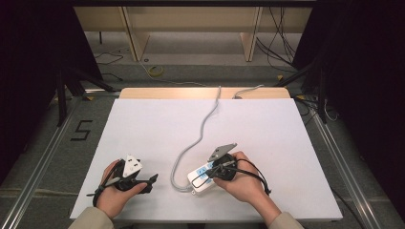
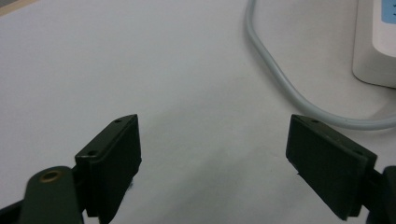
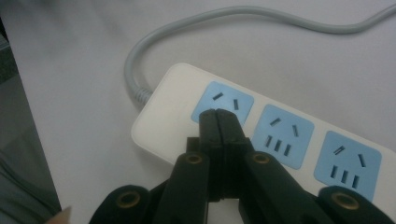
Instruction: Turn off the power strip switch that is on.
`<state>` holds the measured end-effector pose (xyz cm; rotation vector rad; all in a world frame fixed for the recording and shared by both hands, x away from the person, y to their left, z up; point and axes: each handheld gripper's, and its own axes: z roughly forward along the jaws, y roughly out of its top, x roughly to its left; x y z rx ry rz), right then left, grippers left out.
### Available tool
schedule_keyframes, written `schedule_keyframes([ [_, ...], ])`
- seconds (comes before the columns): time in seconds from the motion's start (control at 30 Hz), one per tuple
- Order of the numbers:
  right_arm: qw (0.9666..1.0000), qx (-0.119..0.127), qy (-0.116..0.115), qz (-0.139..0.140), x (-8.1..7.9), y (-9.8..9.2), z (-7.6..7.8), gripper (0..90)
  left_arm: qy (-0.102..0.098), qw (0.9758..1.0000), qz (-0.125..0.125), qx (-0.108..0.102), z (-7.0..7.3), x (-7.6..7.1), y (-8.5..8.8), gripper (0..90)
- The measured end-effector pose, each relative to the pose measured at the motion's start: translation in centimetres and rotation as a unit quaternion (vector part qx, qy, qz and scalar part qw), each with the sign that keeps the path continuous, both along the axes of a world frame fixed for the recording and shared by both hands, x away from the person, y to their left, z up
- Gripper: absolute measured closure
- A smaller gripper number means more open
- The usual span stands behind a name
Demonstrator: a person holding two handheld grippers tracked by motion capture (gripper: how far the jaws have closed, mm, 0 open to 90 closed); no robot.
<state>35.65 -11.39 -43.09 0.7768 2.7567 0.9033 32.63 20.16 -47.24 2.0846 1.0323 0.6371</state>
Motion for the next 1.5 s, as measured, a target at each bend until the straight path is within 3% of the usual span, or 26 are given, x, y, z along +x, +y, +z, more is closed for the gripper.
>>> schedule_keyframes([
  [0.67, 0.9997, -0.02, 0.015, 0.005, 0.2, 0.7, 0.5, 90.0, -0.001, 1.0, 0.001, 0.0, 0.0, 0.0, 0.1, 17.8],
  [0.87, 0.9991, -0.03, 0.03, 0.005, 0.3, 0.9, 0.3, 90.0, -0.001, 1.0, 0.001, 0.002, 0.0, 0.0, 0.1, 17.9],
  [1.5, 0.9982, -0.043, 0.04, 0.011, 0.5, 1.6, -0.1, 90.0, -0.001, 1.0, -0.001, 0.002, 0.0, 0.0, 0.0, 17.9],
])
